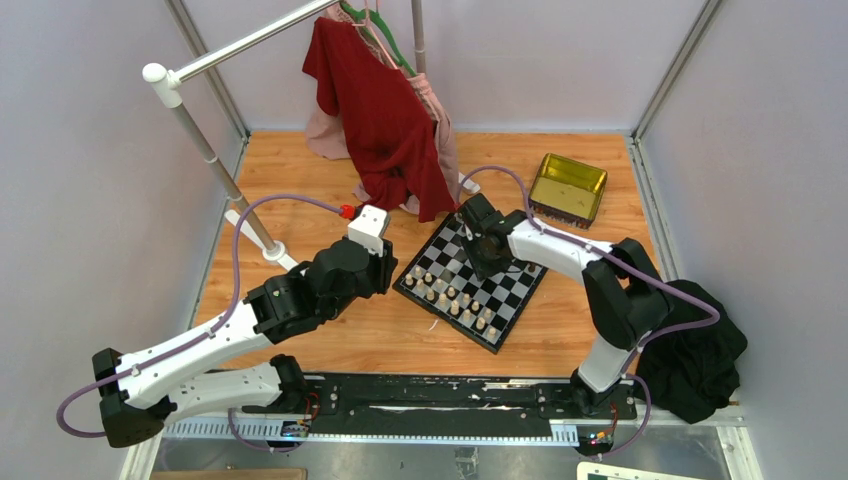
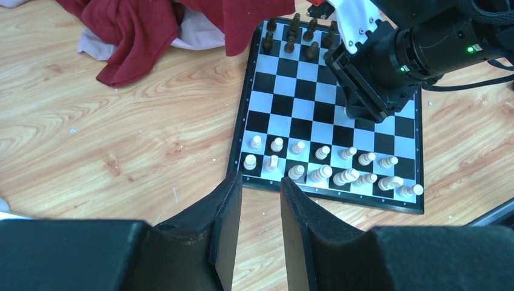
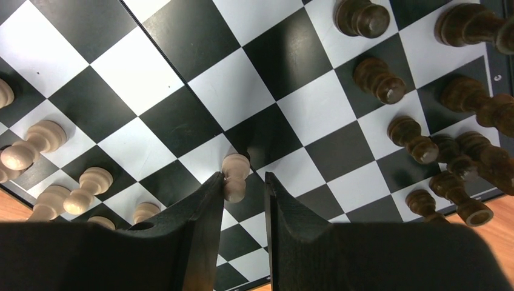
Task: Set up the chess pieces on the board
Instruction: Pick up the chess piece from the chessboard, then place the chess piece on the chessboard.
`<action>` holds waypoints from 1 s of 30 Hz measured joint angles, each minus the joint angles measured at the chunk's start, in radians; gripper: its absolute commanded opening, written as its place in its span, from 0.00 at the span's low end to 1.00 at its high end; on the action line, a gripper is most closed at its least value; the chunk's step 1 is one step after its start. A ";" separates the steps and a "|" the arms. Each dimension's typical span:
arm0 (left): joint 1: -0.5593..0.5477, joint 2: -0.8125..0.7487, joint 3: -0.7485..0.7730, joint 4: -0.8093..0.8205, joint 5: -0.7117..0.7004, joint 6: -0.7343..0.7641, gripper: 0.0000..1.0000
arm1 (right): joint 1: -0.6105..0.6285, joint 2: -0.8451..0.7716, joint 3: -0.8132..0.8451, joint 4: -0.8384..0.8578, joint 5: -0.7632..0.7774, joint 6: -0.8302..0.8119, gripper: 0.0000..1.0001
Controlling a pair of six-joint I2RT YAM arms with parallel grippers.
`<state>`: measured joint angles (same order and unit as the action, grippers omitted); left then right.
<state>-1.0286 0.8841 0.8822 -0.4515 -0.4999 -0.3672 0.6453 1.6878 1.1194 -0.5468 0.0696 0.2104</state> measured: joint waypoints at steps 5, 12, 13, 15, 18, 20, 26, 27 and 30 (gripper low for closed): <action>0.000 0.000 0.000 0.000 0.000 0.000 0.35 | -0.001 0.027 0.021 0.002 -0.019 -0.018 0.12; 0.000 0.000 0.000 0.000 0.000 0.000 0.35 | -0.006 0.028 0.032 0.003 -0.025 -0.032 0.00; 0.000 0.001 0.000 0.000 0.000 0.000 0.35 | -0.006 0.027 0.032 0.003 -0.024 -0.032 0.00; 0.000 0.002 0.000 0.000 0.000 0.000 0.35 | -0.006 0.024 0.032 -0.002 -0.021 -0.032 0.00; 0.000 0.002 0.000 0.000 0.000 0.000 0.35 | -0.006 -0.013 0.016 -0.008 -0.015 -0.031 0.00; 0.000 0.002 0.000 0.000 0.000 0.000 0.35 | -0.006 -0.069 -0.012 -0.022 -0.011 -0.026 0.00; 0.000 0.002 0.000 0.001 0.004 0.000 0.35 | -0.006 -0.246 -0.109 -0.080 -0.005 0.012 0.00; 0.000 0.002 0.000 0.001 0.005 0.000 0.35 | -0.006 -0.269 -0.126 -0.088 -0.005 0.020 0.00; 0.000 0.005 0.000 0.002 0.010 0.000 0.35 | -0.005 -0.331 -0.171 -0.124 -0.006 0.048 0.00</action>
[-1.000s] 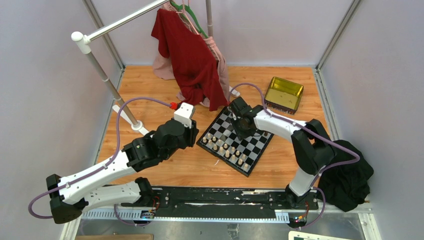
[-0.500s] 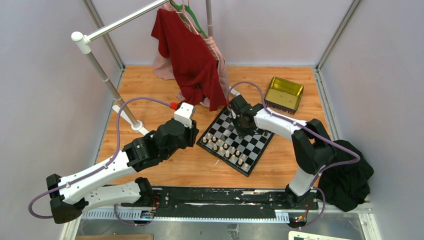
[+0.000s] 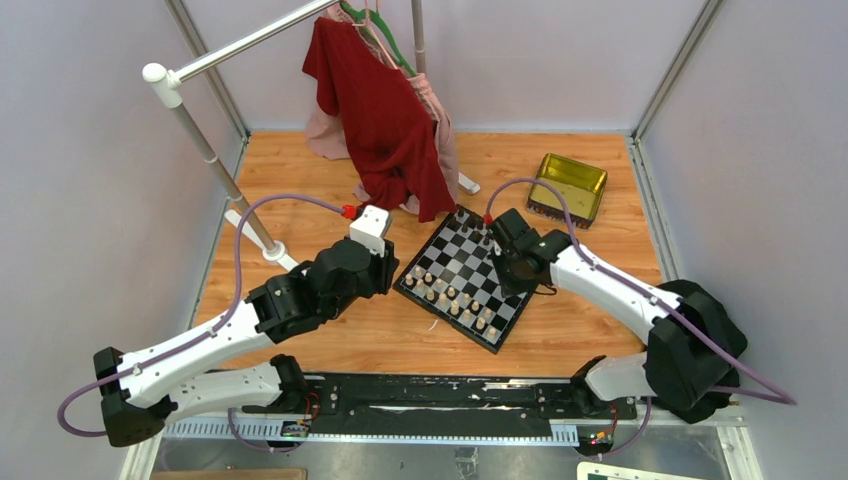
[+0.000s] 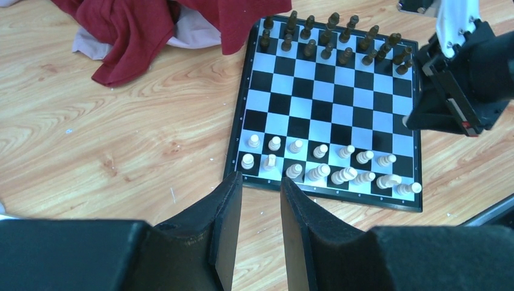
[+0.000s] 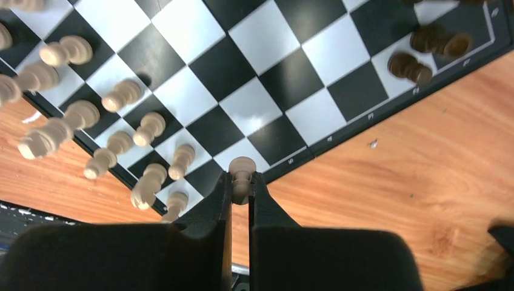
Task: Set up the chess pieces on the board
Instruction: Place the chess piece on the chessboard.
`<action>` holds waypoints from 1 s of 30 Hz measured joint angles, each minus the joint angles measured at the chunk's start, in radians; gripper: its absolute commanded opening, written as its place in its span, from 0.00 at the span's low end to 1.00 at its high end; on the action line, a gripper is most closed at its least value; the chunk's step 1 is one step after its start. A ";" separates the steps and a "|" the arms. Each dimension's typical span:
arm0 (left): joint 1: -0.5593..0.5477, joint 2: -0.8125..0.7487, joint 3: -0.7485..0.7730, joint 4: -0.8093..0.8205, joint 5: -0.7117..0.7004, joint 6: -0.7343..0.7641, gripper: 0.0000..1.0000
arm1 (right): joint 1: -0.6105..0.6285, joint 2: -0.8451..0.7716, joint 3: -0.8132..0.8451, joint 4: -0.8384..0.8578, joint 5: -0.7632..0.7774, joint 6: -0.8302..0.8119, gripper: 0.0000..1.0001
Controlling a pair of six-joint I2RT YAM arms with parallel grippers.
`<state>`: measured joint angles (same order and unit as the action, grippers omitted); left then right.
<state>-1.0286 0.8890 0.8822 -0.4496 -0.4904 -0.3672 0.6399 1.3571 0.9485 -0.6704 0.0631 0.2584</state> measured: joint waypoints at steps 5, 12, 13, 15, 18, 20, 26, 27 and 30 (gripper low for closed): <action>0.000 0.009 0.000 0.010 0.011 0.000 0.35 | 0.023 -0.060 -0.054 -0.042 -0.003 0.048 0.00; 0.000 0.014 0.000 0.020 0.019 0.000 0.35 | 0.106 -0.071 -0.085 -0.060 -0.008 0.116 0.00; 0.000 0.014 0.000 0.021 0.020 0.000 0.35 | 0.115 -0.071 -0.090 -0.058 -0.008 0.123 0.00; 0.000 0.014 0.000 0.021 0.020 0.000 0.35 | 0.129 -0.071 -0.101 -0.059 -0.009 0.137 0.00; 0.000 0.014 -0.002 0.023 0.020 0.000 0.35 | 0.140 -0.070 -0.119 -0.057 -0.008 0.154 0.00; 0.000 0.013 -0.007 0.023 0.020 0.000 0.35 | 0.145 -0.068 -0.129 -0.055 -0.008 0.162 0.01; 0.000 0.013 -0.014 0.023 0.020 0.000 0.34 | 0.153 -0.045 -0.152 -0.032 -0.007 0.170 0.03; 0.000 0.012 -0.014 0.023 0.020 0.000 0.34 | 0.153 -0.040 -0.153 -0.027 -0.006 0.170 0.04; 0.000 0.009 -0.016 0.023 0.020 -0.001 0.34 | 0.153 -0.024 -0.153 -0.015 -0.006 0.169 0.04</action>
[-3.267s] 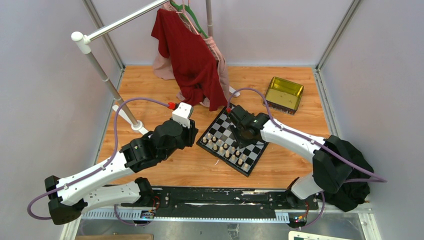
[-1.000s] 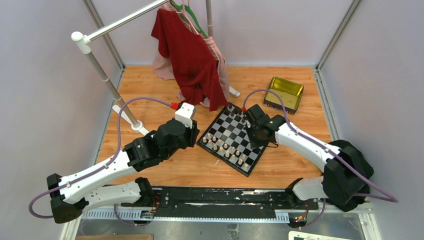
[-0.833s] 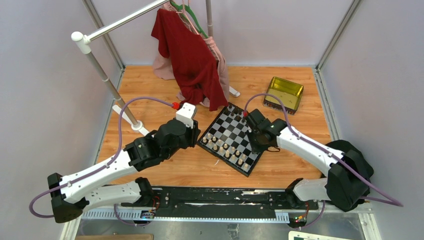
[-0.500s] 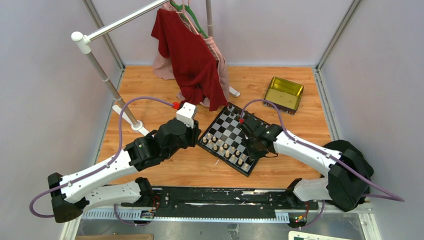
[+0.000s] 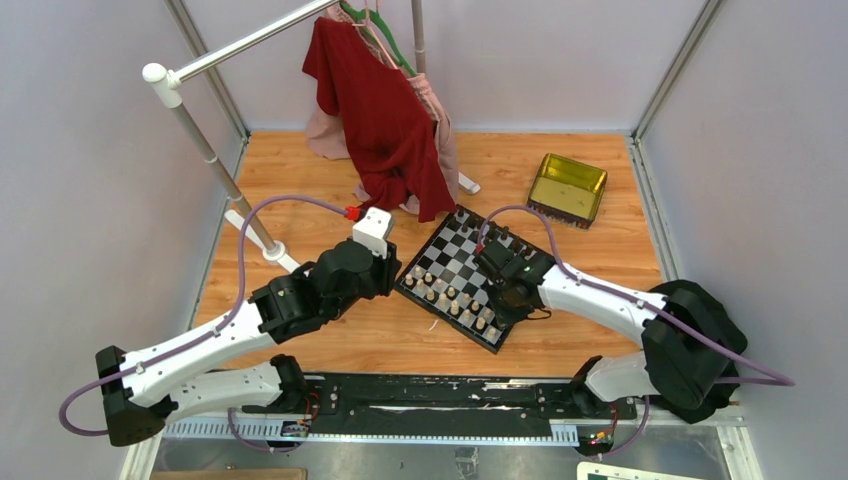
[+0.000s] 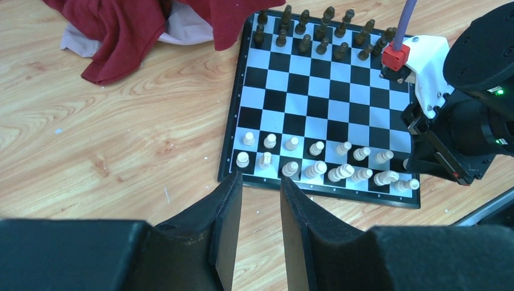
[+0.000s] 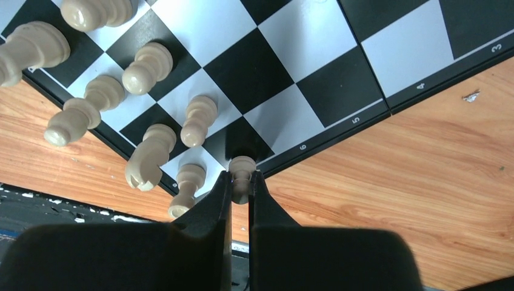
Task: Set up the chess pieces on the board
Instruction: Place the chess piece on the chessboard.
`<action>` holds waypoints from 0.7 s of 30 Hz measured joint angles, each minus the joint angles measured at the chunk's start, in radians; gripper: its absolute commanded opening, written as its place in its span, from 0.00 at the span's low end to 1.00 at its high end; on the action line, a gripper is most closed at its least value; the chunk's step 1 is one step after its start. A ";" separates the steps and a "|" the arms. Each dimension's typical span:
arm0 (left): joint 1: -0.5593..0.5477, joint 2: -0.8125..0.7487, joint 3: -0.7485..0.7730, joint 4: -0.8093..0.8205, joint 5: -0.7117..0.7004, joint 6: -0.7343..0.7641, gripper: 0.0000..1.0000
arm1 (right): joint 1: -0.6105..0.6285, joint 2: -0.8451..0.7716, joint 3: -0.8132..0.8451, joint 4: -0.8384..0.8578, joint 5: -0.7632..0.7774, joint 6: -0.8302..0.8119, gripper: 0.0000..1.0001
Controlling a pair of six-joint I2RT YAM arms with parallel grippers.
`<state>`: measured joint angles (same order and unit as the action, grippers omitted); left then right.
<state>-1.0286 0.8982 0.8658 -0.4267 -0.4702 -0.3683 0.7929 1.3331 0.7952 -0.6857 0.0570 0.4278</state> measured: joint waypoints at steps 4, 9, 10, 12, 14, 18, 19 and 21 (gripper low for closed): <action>0.000 -0.006 -0.010 0.000 0.000 -0.004 0.34 | 0.000 0.023 0.000 0.018 0.007 -0.001 0.05; 0.000 -0.008 -0.014 -0.001 0.000 -0.007 0.34 | 0.000 0.031 0.000 0.027 0.011 -0.002 0.11; 0.000 -0.008 -0.014 -0.001 0.000 -0.008 0.34 | 0.001 0.031 0.000 0.028 0.013 -0.002 0.16; 0.000 -0.008 -0.014 -0.001 0.000 -0.008 0.34 | 0.002 0.032 0.000 0.029 0.013 -0.002 0.25; 0.000 -0.008 -0.014 -0.001 0.000 -0.008 0.35 | 0.003 0.032 0.000 0.032 0.014 -0.005 0.38; 0.000 -0.009 -0.014 -0.001 0.000 -0.008 0.35 | 0.005 0.031 0.000 0.034 0.016 -0.006 0.41; 0.000 -0.009 -0.014 -0.001 0.000 -0.007 0.35 | 0.005 0.031 0.000 0.034 0.016 -0.006 0.41; 0.000 -0.009 -0.014 -0.001 0.000 -0.007 0.35 | 0.005 0.031 0.007 0.024 0.018 -0.006 0.41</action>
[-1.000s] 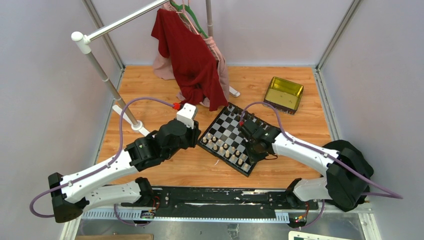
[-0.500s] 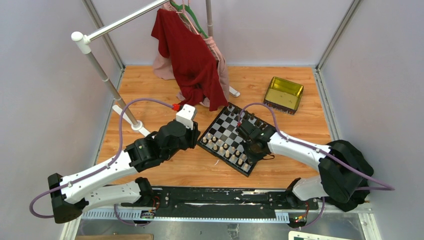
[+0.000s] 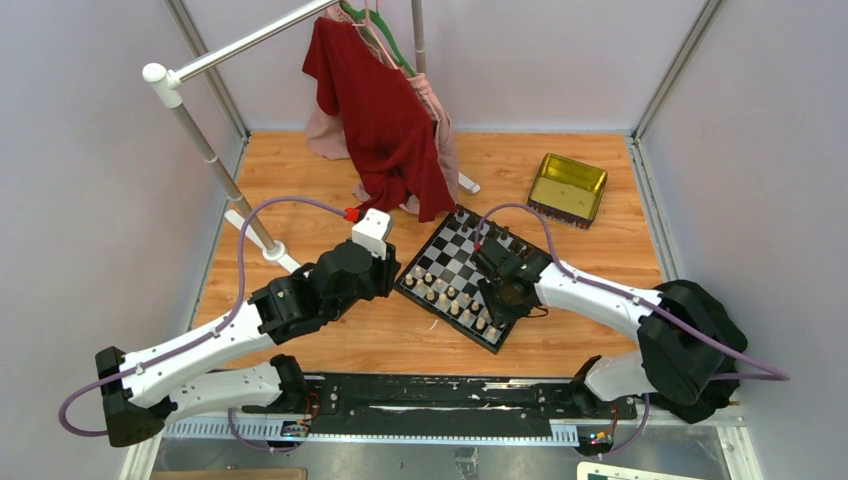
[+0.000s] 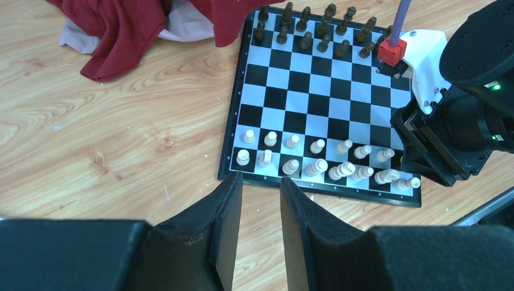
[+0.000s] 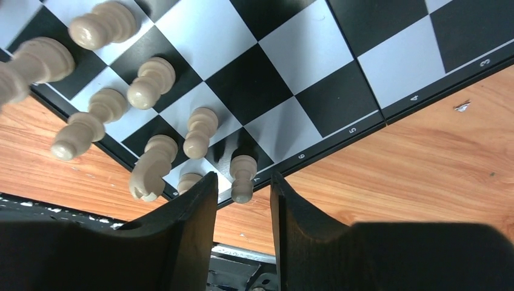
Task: Set up the chess pieces on the board
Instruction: Place the chess piece on the chessboard, then reset both arms
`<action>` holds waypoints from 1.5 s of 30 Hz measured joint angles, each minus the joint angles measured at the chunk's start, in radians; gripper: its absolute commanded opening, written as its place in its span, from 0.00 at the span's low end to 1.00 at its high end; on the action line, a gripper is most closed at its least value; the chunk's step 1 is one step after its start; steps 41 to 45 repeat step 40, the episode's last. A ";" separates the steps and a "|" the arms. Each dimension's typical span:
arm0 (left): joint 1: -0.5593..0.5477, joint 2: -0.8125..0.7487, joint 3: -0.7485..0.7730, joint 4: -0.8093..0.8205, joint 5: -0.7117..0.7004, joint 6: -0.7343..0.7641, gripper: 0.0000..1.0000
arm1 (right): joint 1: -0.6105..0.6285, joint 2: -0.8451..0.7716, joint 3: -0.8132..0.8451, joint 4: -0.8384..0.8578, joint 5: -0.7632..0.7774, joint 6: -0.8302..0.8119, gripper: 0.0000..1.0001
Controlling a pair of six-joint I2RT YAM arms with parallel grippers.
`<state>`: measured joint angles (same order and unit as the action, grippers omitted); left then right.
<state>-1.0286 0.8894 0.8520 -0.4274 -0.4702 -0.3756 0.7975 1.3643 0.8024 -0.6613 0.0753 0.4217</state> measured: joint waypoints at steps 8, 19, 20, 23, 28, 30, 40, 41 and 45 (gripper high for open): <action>0.000 0.001 0.008 -0.002 -0.011 0.013 0.40 | 0.000 -0.014 0.159 -0.090 0.037 -0.022 0.51; 0.053 0.143 0.143 0.049 -0.102 0.141 0.51 | -0.176 -0.009 0.537 -0.080 0.213 -0.182 0.68; 0.083 0.165 0.149 0.061 -0.096 0.149 0.51 | -0.233 -0.002 0.551 -0.061 0.211 -0.196 0.68; 0.208 0.222 0.150 0.094 -0.070 0.156 0.51 | -0.435 0.024 0.557 0.007 0.185 -0.230 0.69; 0.391 0.317 0.130 0.171 -0.045 0.153 0.51 | -0.671 0.060 0.515 0.094 0.133 -0.248 0.73; 0.432 0.342 0.096 0.206 -0.045 0.146 0.52 | -0.721 0.077 0.502 0.111 0.124 -0.247 0.73; 0.544 0.351 -0.134 0.343 -0.028 0.117 0.54 | -0.779 0.061 0.349 0.225 0.129 -0.248 0.77; 0.544 0.351 -0.134 0.343 -0.028 0.117 0.54 | -0.779 0.061 0.349 0.225 0.129 -0.248 0.77; 0.544 0.351 -0.134 0.343 -0.028 0.117 0.54 | -0.779 0.061 0.349 0.225 0.129 -0.248 0.77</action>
